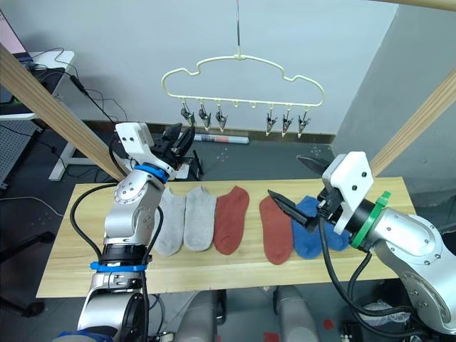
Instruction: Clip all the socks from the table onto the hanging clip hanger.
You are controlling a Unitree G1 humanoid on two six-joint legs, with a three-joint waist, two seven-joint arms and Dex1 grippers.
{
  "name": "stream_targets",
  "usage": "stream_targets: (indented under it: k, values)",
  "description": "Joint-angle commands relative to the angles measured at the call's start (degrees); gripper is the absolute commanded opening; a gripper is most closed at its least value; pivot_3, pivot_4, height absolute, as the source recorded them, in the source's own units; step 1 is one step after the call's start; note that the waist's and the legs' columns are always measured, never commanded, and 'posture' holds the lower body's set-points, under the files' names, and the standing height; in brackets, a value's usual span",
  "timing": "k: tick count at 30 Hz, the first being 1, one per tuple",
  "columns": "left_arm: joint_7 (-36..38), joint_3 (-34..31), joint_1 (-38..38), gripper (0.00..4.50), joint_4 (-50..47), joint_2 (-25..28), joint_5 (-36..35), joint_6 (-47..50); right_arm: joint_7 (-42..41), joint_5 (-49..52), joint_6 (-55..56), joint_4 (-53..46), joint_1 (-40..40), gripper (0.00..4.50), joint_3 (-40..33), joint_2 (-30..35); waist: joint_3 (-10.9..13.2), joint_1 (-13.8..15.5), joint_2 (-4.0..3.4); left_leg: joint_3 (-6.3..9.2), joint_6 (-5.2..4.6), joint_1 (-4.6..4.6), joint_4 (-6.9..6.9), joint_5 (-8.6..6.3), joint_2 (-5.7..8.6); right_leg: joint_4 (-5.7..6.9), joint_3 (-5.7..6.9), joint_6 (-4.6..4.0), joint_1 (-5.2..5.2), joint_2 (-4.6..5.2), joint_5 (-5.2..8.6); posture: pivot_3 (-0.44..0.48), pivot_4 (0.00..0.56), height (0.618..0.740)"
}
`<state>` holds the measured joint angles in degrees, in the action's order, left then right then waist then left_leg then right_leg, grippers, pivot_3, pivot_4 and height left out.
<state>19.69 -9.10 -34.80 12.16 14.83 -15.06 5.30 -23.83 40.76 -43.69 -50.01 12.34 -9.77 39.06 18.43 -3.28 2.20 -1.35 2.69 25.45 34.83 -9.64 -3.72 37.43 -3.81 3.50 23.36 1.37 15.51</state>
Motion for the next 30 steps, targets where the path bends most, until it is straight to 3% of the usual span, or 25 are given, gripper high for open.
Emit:
stream_targets:
  k: [1, 30]
  values:
    - [-0.1, -0.1, -1.9, 1.66, 0.2, -0.4, 0.4, -2.7, 0.6, 1.4, 0.1, -2.0, 1.3, 4.50, 0.2, 0.0, 0.1, 0.0, 0.01, 0.01, 0.00, 0.05, 0.00, 0.00, 0.00, 0.00, 0.01, 0.00, 0.05, 0.00, 0.00, -0.159, 0.372, 0.740]
    - [1.4, -0.3, -5.8, 1.66, 2.4, -1.0, -0.3, -5.8, 1.8, 2.7, -0.8, -0.8, 5.6, 4.50, 2.0, -0.9, 0.3, 0.0, -0.01, 0.02, 0.02, 0.35, 0.02, 0.02, 0.00, 0.21, 0.03, 0.06, 0.42, -0.01, 0.04, -0.149, 0.363, 0.740]
